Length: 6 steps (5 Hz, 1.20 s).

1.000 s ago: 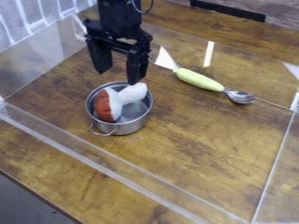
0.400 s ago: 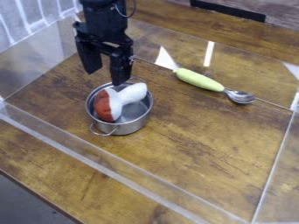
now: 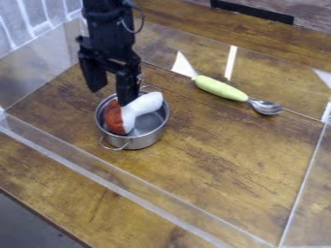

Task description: Put the mushroom in the silver pot

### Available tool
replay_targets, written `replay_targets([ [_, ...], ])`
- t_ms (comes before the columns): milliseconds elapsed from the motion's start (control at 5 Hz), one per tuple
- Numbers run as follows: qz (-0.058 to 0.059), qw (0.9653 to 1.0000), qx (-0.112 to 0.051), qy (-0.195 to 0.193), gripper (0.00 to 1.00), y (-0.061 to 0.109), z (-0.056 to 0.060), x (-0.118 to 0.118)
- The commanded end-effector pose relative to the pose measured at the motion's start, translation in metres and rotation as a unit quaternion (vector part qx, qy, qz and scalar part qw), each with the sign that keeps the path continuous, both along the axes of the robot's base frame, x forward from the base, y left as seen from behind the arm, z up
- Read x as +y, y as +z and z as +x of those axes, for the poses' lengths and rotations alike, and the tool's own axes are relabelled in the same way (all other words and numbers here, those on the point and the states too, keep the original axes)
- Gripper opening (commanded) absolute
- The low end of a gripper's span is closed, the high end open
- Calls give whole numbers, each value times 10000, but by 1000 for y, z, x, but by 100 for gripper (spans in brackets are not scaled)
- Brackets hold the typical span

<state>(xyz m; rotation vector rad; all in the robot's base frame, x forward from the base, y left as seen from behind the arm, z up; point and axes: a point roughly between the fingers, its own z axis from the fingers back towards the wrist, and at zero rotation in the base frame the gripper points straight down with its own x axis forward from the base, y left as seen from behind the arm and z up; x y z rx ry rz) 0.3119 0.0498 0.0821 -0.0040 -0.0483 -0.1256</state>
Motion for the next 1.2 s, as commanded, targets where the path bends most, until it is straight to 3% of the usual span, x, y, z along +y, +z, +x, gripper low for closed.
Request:
replay_targets([
  [0,63,9994,-317,-100,100,7,4,-5],
  [400,79,9988,-305,380,100,5,19,-33],
  [600,90,9974,-308,653,100,7,25,-27],
  [1000,96,9950,-606,794,100,35,29,-17],
])
